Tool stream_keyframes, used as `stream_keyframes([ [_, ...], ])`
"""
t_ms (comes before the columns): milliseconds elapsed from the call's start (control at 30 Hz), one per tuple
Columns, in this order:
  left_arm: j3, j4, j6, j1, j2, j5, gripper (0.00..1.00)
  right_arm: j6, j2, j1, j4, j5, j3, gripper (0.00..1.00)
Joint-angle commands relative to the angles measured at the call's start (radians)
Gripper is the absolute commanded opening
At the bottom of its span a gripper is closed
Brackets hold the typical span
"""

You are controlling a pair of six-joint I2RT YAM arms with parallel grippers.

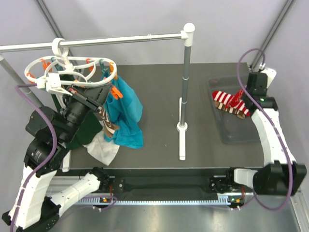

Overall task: Clip the socks to the hanger
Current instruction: Pick up the sock from the bin.

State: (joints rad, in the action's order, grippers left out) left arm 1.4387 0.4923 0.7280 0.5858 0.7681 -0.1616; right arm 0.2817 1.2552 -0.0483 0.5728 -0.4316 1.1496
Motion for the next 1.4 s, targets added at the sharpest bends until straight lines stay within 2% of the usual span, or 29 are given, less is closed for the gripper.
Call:
stream_keyframes([
  [0,0.006,0.0,-0.024,-0.001,-0.001,0.001,0.0,-0.047,-0.118,0.022,0.134,-0.067,0.093,0.0],
  [133,0.014,0.003,-0.038,-0.001,-0.001,-0.003,0.0,-0.048,-0.169,0.079,0.261,-0.157,0.179,0.0],
  [267,0.012,0.008,-0.039,-0.001,0.0,-0.006,0.0,-0.081,-0.073,0.096,0.38,-0.176,0.301,0.0],
  [400,0.006,0.003,-0.032,-0.001,-0.001,-0.006,0.0,-0.093,0.024,0.119,0.42,-0.29,0.352,0.0],
  [500,0.009,0.012,-0.035,-0.001,-0.003,-0.013,0.0,-0.079,0.026,0.117,0.397,-0.353,0.319,0.0],
  [600,0.02,0.026,-0.042,-0.001,0.002,-0.019,0.0,-0.041,-0.04,0.102,0.357,-0.389,0.26,0.0],
  [767,0.023,0.043,-0.048,-0.001,0.008,-0.01,0.0,-0.026,-0.099,0.076,0.389,-0.455,0.226,0.0],
  [867,0.028,0.051,-0.053,-0.001,0.011,-0.007,0.0,-0.027,-0.1,0.073,0.411,-0.453,0.222,0.01],
  [1000,0.038,0.054,-0.062,-0.001,0.0,-0.024,0.0,-0.053,-0.054,0.073,0.354,-0.325,0.219,0.06],
  [1133,0.028,0.046,-0.055,-0.001,-0.013,-0.038,0.0,-0.053,0.158,0.082,0.262,-0.19,0.249,0.08],
  [1167,0.026,0.046,-0.053,-0.001,-0.015,-0.041,0.0,-0.055,0.203,0.084,0.201,-0.161,0.269,0.1],
  [1200,0.026,0.048,-0.052,-0.001,-0.016,-0.042,0.0,-0.067,0.249,0.084,0.176,-0.048,0.286,0.13],
  [1233,0.025,0.048,-0.052,-0.001,-0.015,-0.046,0.0,-0.082,0.344,0.094,0.165,-0.012,0.312,0.22],
  [1367,0.029,0.048,-0.045,-0.003,-0.007,-0.042,0.0,-0.072,0.486,0.136,0.17,0.016,0.441,0.45],
])
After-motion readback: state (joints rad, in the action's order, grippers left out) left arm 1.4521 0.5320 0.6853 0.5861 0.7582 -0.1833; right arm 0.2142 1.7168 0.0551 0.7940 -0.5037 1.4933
